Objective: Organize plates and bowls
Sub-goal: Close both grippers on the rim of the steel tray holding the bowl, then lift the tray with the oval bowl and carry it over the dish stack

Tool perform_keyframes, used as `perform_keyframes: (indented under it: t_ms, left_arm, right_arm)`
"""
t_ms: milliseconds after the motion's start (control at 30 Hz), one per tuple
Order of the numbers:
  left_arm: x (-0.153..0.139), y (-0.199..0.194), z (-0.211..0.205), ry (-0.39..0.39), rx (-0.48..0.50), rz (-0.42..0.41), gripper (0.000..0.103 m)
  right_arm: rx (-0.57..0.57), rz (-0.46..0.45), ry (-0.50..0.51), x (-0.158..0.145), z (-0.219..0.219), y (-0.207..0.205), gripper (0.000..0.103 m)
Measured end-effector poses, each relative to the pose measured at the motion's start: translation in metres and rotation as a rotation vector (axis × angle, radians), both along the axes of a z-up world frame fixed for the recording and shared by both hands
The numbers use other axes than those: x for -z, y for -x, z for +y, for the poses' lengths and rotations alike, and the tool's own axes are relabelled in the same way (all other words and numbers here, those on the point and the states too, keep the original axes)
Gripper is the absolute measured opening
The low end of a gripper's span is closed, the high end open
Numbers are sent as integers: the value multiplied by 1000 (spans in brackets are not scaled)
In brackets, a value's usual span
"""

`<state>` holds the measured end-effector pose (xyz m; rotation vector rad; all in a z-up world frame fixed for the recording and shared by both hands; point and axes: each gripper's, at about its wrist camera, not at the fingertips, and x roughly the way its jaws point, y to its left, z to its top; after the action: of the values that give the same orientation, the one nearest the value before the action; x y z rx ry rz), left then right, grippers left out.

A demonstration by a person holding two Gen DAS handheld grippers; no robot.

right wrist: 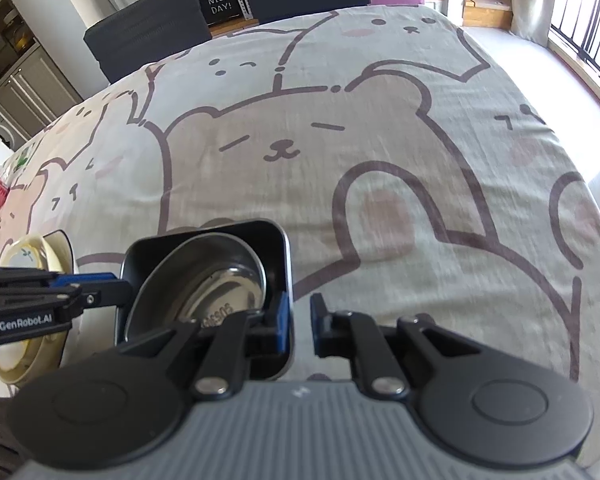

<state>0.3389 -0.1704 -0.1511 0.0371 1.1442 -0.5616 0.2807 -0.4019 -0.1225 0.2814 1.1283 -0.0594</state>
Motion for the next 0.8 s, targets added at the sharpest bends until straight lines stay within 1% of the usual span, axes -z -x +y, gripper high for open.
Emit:
perform_keyframes:
  t_ms: [100,167,267,400,500,600,800]
  left_arm:
    - [0,1,0,2,-5,2,22]
    - [0,3,0,0,-4,3,20]
    - [2,6,-4,7,19,24,14]
    - [8,11,-8,-8,33,44,14]
    - [10,9,-5,4,12,64,14]
    - [11,8,-4,21,-4,76,10]
    - [13,2,3,66,-75,105,8]
  right_arm:
    - [6,4,-6,1,-1,-1,14]
    - [-8,3,11,0,0,-1,13]
    - [-38,14,35,2,6,-4,9]
    - [-50,34,49,4,10,-9,6]
    - [-54,39,50,5,12,-10,3]
    - [-63,41,56,4,13,-10,3]
    - [-59,48,23,4,10,-8,3]
